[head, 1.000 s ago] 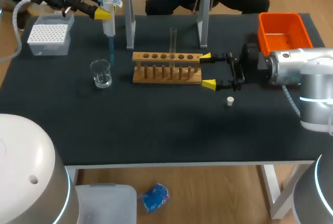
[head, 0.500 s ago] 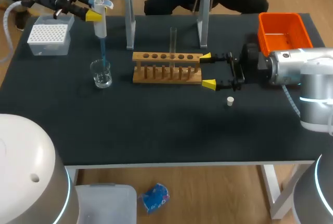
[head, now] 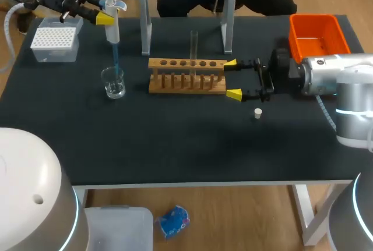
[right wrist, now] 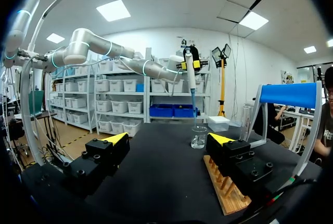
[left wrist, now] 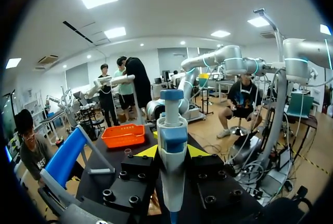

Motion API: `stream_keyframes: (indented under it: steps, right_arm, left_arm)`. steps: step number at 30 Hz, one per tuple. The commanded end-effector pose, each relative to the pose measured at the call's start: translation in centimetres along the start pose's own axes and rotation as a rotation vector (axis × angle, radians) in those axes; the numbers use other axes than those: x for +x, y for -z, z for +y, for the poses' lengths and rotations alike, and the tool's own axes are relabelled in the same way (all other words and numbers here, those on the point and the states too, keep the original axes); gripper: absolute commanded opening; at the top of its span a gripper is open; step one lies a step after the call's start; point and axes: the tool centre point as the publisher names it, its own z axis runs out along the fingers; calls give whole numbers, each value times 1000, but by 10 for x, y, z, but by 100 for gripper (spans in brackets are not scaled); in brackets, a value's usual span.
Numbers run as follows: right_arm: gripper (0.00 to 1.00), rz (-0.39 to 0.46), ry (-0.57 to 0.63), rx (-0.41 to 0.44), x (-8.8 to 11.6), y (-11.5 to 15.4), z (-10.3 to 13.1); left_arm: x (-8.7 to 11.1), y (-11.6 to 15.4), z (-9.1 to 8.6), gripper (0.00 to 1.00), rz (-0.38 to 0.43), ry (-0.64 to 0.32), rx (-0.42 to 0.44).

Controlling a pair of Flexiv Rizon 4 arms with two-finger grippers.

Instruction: Invert the test tube, pick up the pipette, mount the tip to pipette, aspirate from beaker and dispense into the tube, eject the tip, return the pipette, and cap with the stopper.

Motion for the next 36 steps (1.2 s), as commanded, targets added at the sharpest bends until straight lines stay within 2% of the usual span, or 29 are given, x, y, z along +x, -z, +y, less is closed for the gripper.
stream_keyframes:
  steps: [1,6,13,19,36]
  right_arm:
    - [100,-33,15,100,2,-14,1]
    - [100,-59,5,166,-5,-41,0]
    - [100,-44,18,215,-6,-82,1]
    - [100,-46,8,242,-8,-110,-9]
    - [100,-46,8,242,-8,-110,-9]
  left_arm:
    - [-1,1,0,0,4,-2,1]
    - [-1,1,0,0,4,-2,1]
    - [-1,1,0,0,4,-2,1]
    - [-1,1,0,0,4,-2,1]
    - [-1,1,0,0,4,-2,1]
